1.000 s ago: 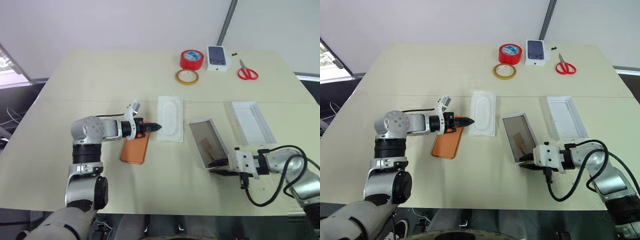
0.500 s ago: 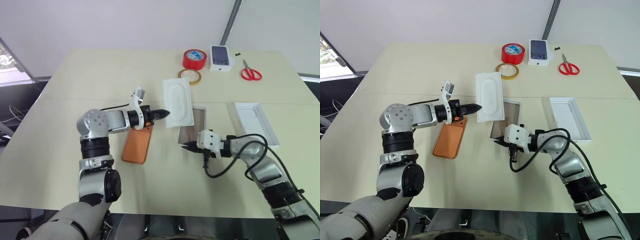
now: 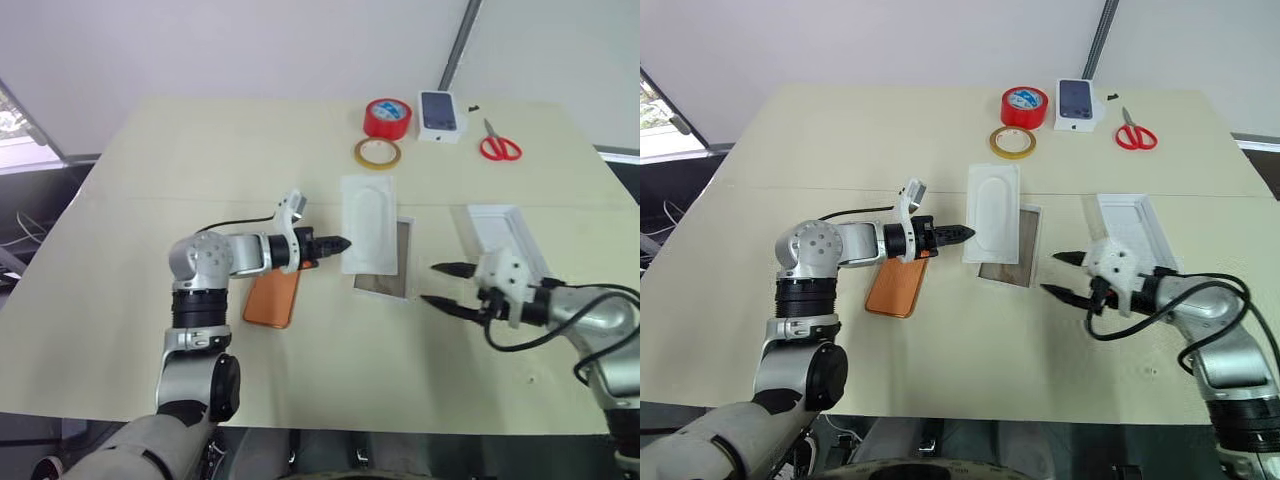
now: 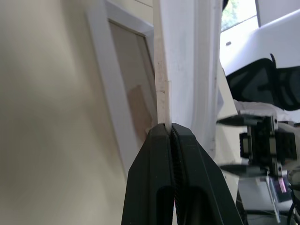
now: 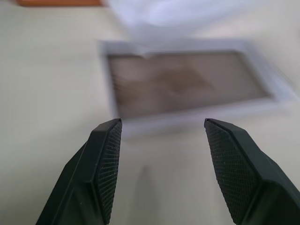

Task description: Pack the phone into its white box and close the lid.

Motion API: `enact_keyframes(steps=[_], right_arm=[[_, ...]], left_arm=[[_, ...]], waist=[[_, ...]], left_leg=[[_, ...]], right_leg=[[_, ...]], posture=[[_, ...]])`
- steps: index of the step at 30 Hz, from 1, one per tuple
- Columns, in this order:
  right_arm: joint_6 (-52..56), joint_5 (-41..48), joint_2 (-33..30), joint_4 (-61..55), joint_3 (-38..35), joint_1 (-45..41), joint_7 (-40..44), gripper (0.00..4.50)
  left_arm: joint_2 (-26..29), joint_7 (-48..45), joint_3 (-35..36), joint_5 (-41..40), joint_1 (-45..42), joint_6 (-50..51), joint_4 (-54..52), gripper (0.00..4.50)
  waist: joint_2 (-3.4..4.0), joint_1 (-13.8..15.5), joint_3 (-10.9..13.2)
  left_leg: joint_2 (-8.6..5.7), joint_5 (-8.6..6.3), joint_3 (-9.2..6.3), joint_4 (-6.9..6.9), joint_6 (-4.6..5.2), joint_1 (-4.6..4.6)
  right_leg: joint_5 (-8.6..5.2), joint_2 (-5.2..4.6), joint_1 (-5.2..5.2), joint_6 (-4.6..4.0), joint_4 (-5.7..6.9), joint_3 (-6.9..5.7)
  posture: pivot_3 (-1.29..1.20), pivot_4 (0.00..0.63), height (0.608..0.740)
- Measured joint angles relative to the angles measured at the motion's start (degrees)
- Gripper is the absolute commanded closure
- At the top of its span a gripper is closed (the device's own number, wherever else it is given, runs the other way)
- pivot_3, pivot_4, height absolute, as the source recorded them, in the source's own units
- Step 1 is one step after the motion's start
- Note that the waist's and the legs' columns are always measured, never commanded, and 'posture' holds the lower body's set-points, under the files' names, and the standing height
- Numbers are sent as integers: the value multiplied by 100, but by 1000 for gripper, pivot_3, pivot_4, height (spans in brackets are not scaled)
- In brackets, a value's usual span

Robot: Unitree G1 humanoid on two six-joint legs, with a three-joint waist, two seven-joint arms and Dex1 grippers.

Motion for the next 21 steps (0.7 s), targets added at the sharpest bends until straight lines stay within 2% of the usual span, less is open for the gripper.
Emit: enact_keyframes(steps=[4, 5, 8, 14, 18, 21], right_arm=[[-223, -57, 145, 178, -117, -86, -357, 1591], [-246, -77, 184, 178, -108, -95, -407, 1545], [-309, -154, 216, 177, -20, -112, -537, 1527], [-364, -168, 288, 178, 62, -217, -678, 1527], [-297, -110, 600, 174, 224, -657, -816, 1527], [-96, 6, 1026, 118, 513, -1118, -931, 2465]], left_arm=[[-87, -128, -350, 33, 0, -72, 280, 4500], [-85, -132, -397, 57, -3, -136, 340, 4198], [-54, -151, -413, 129, -10, -283, 508, 3065], [31, -170, -406, 146, -222, -384, 597, 35], [133, -272, -560, 157, -223, -473, 379, 35], [307, -410, -741, 267, -188, -896, 101, 0]], waist=[[0, -13, 0], [0, -12, 0], [0, 6, 0], [0, 14, 0], [0, -29, 0], [0, -64, 0]], left_leg=[[1, 2, 0, -2, -3, 2], [1, 2, 0, -1, -3, 2], [0, 2, 0, -1, -3, 2], [0, 2, 0, 0, -2, 0], [1, 4, 0, -2, -6, 1], [1, 5, -2, -2, -8, 1]], right_leg=[[0, 1, -2, 0, 6, 0], [0, 1, -2, 0, 6, 0], [0, 1, -2, 0, 6, 0], [0, 1, -2, 0, 4, 0], [0, 2, -4, 0, 7, 0], [0, 2, -6, 0, 12, 0]], posture=[[0, 150, 740], [0, 150, 740], [0, 150, 740], [0, 150, 740], [0, 150, 740], [0, 150, 740]])
